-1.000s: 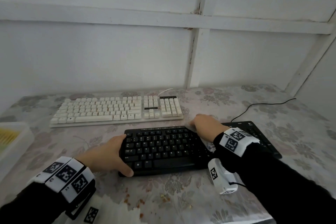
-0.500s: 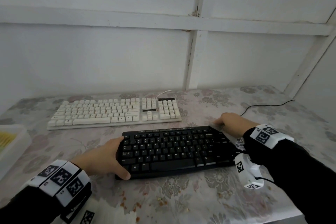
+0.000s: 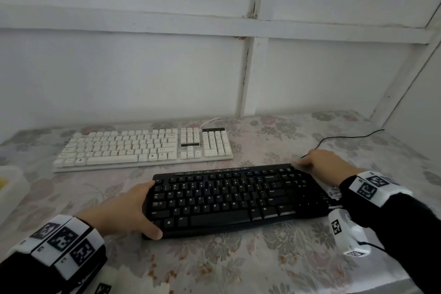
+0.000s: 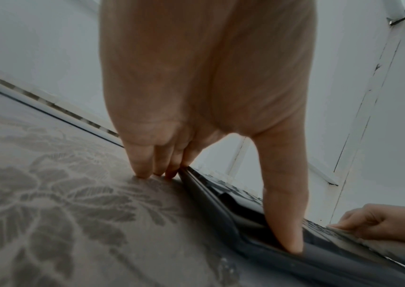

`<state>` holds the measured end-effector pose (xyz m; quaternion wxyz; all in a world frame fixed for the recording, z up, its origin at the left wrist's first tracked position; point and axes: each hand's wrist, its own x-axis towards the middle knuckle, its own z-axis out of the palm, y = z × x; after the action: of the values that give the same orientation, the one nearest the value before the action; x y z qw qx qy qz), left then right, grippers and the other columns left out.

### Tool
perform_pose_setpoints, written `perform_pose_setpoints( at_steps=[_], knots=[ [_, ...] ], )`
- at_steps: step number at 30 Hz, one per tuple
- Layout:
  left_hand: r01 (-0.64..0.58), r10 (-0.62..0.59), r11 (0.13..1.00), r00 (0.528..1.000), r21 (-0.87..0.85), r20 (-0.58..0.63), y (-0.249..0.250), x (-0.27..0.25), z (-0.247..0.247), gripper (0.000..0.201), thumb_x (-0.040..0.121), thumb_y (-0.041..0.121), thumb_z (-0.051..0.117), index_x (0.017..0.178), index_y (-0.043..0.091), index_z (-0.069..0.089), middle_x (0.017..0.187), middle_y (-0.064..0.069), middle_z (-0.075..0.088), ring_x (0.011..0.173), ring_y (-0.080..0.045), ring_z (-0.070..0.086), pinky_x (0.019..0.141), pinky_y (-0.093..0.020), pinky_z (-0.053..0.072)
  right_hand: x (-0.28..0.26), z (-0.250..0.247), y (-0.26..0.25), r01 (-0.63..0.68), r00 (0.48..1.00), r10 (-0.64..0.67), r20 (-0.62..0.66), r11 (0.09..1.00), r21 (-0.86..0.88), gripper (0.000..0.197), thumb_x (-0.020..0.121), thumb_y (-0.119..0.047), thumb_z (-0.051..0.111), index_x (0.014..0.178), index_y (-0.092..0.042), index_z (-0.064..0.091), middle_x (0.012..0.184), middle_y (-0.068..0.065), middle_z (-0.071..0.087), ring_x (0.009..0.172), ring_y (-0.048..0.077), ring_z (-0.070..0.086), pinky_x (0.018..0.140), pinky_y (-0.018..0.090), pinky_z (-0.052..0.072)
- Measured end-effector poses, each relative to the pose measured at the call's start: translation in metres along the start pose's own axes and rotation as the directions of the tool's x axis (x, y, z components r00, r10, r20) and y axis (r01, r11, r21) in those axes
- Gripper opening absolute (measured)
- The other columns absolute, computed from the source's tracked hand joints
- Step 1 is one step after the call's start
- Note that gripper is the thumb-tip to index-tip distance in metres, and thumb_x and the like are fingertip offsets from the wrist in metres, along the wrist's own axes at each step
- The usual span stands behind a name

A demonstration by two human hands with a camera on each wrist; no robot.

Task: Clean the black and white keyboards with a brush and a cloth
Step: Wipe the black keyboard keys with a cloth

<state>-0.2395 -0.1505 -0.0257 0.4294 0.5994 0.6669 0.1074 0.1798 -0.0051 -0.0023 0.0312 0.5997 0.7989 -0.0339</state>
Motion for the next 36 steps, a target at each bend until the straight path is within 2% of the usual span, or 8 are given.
perform_pose_setpoints(
  at_steps=[4,8,12,16,20,26,30,36],
  knots=[
    [-0.024,0.025,0.998,1.0,-0.065,0.01,0.002,0.0,0.001,0.087,0.046,0.018,0.09,0.107,0.046,0.035,0.126,0.017,0.043,0.121,-0.009,0.044,0.106,-0.032,0.039,0.0,0.003,0.031,-0.117,0.993,0.117,-0.017,0.993,0.004,0.033,0.097,-0.038,0.049,0.103,-0.012,0.069,0.082,0.001,0.059,0.072,0.022,0.054,0.067,0.027,0.035],
    [0.006,-0.006,0.999,1.0,-0.052,-0.008,-0.001,-0.001,0.0,0.123,0.036,0.031,0.089,0.141,0.032,0.025,0.136,0.012,0.04,0.125,-0.011,0.042,0.109,-0.037,0.038,0.001,-0.003,0.045,-0.227,0.973,0.229,0.024,0.972,-0.059,0.037,0.098,-0.038,0.046,0.109,-0.012,0.07,0.108,0.007,0.069,0.095,0.024,0.064,0.078,0.027,0.042],
    [0.02,-0.021,0.999,1.0,-0.034,-0.009,0.0,0.0,0.001,0.12,0.042,0.026,0.09,0.142,0.031,0.023,0.136,0.012,0.038,0.125,-0.012,0.041,0.108,-0.034,0.037,0.004,-0.019,0.049,-0.299,0.951,0.308,0.012,0.933,-0.202,0.037,0.098,-0.038,0.046,0.108,-0.012,0.07,0.115,0.008,0.066,0.103,0.023,0.063,0.088,0.03,0.044],
    [0.0,0.001,0.998,1.0,-0.069,0.006,0.001,0.002,0.001,0.092,0.052,0.012,0.089,0.119,0.039,0.032,0.127,0.016,0.043,0.118,-0.009,0.046,0.103,-0.031,0.042,0.009,-0.02,0.013,-0.067,0.997,0.065,-0.033,0.997,-0.043,0.035,0.097,-0.04,0.048,0.114,-0.018,0.069,0.112,0.008,0.068,0.101,0.023,0.064,0.078,0.023,0.039],
    [0.034,-0.034,0.998,0.999,-0.06,-0.005,0.0,0.001,0.0,0.121,0.043,0.025,0.09,0.142,0.03,0.022,0.137,0.011,0.038,0.126,-0.012,0.041,0.109,-0.034,0.037,0.01,0.001,-0.025,0.133,0.991,-0.133,-0.007,0.991,0.033,0.036,0.1,-0.039,0.039,0.122,-0.026,0.064,0.079,-0.009,0.048,0.084,0.021,0.054,0.074,0.023,0.031],
    [0.054,-0.054,0.998,0.999,-0.037,0.002,-0.003,0.003,0.0,0.136,0.036,0.036,0.091,0.148,0.027,0.014,0.141,0.011,0.035,0.129,-0.013,0.039,0.111,-0.038,0.036,0.003,0.006,0.0,0.062,0.998,-0.062,-0.003,0.998,-0.014,0.035,0.102,-0.031,0.035,0.125,-0.03,0.061,0.095,0.001,0.051,0.091,0.024,0.054,0.078,0.027,0.035],
    [0.061,-0.061,0.997,0.998,-0.05,-0.01,-0.005,0.001,0.0,0.135,0.036,0.036,0.09,0.148,0.026,0.015,0.142,0.009,0.035,0.129,-0.013,0.039,0.111,-0.036,0.035,-0.002,0.0,0.024,-0.055,0.998,0.054,-0.024,0.998,-0.043,0.031,0.101,-0.021,0.04,0.118,-0.022,0.066,0.075,-0.012,0.048,0.082,0.021,0.056,0.068,0.022,0.032],
    [0.051,-0.052,0.995,0.999,-0.088,-0.015,-0.005,0.002,0.001,0.139,0.033,0.034,0.09,0.15,0.025,0.015,0.14,0.009,0.038,0.128,-0.013,0.04,0.111,-0.037,0.036,0.012,-0.026,0.03,-0.205,0.969,0.219,0.112,0.971,-0.122,0.031,0.097,-0.032,0.048,0.112,-0.014,0.069,0.12,0.008,0.065,0.105,0.023,0.062,0.092,0.028,0.045]
  ],
)
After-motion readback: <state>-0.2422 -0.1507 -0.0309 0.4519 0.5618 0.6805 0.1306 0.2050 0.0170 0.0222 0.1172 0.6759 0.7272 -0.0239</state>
